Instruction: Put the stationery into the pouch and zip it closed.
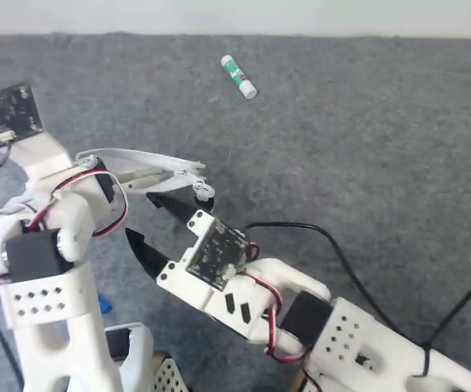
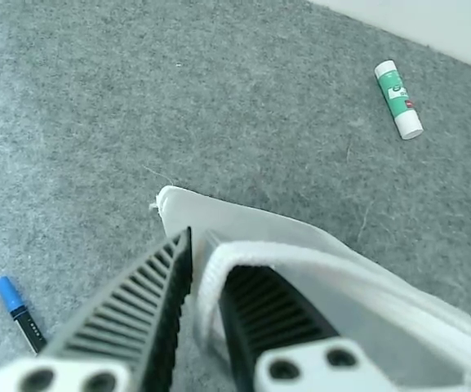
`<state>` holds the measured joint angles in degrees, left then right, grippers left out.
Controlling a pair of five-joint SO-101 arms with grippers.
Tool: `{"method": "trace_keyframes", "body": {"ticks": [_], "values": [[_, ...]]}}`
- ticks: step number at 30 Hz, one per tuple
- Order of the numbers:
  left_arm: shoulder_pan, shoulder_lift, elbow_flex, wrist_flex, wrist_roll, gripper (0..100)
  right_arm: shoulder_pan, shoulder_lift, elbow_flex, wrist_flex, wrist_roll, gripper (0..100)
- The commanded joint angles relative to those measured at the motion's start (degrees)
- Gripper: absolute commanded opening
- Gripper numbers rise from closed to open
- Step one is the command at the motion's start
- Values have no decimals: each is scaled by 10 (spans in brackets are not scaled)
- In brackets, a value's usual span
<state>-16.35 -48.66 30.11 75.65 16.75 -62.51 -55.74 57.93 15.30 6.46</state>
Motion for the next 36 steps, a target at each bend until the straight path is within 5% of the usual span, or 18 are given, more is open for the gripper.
{"method": "trace_keyframes", "body": {"ticks": [1,13,36], "values": [[-15,-4,-44,-21,-6,11,-7,-51,-5,34,6,167],[-181,-4,-105,-16,15,10,-35,-56,-5,56,5,167],[-447,-4,-134,-14,84,10,-97,283,-34,-103,4,170]]}}
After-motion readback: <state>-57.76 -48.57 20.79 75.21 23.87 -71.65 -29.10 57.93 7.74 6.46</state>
